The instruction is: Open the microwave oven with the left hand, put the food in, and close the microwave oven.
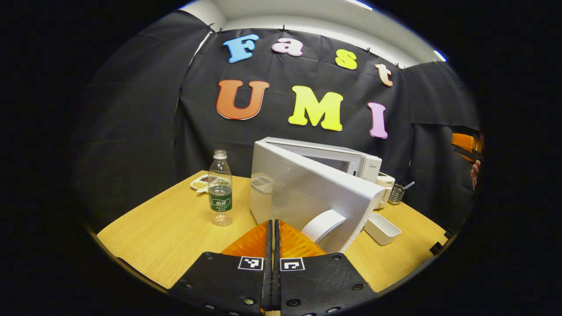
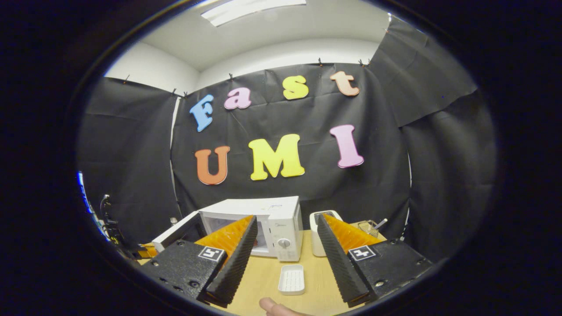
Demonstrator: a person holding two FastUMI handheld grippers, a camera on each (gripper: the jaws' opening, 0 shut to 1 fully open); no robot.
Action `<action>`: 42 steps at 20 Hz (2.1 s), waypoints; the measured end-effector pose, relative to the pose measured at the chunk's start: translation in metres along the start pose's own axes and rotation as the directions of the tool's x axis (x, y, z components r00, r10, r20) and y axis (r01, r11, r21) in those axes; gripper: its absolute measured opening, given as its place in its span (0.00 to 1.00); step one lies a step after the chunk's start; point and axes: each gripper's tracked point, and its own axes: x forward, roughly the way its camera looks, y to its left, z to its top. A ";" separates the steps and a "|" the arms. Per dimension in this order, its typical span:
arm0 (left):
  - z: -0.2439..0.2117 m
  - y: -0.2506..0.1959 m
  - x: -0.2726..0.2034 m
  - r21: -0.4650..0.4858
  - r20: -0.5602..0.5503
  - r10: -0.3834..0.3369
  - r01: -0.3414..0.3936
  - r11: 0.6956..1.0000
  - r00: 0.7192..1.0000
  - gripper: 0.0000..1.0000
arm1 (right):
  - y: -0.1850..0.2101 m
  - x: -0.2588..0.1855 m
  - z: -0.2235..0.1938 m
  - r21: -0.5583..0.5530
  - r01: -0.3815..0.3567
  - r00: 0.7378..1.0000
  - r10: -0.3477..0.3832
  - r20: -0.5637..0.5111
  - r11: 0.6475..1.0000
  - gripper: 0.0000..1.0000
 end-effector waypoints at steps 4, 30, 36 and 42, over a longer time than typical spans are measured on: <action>-0.005 -0.038 0.021 0.015 -0.023 -0.075 0.075 0.997 0.997 0.00 | -0.011 0.000 0.003 0.008 0.005 1.000 -0.005 0.007 1.000 0.88; -0.002 -0.148 0.163 -0.026 -0.078 -0.239 0.237 0.971 0.968 0.00 | -0.081 0.040 -0.018 0.051 0.034 0.999 -0.034 0.000 0.998 0.88; 0.001 -0.157 0.190 0.013 -0.069 -0.225 0.227 0.974 0.972 0.00 | -0.094 0.060 -0.025 0.058 0.039 0.999 -0.038 -0.028 0.998 0.88; 0.004 -0.170 0.215 0.018 -0.073 -0.225 0.227 0.974 0.972 0.00 | -0.101 0.070 -0.028 0.068 0.041 0.999 -0.038 -0.036 0.997 0.88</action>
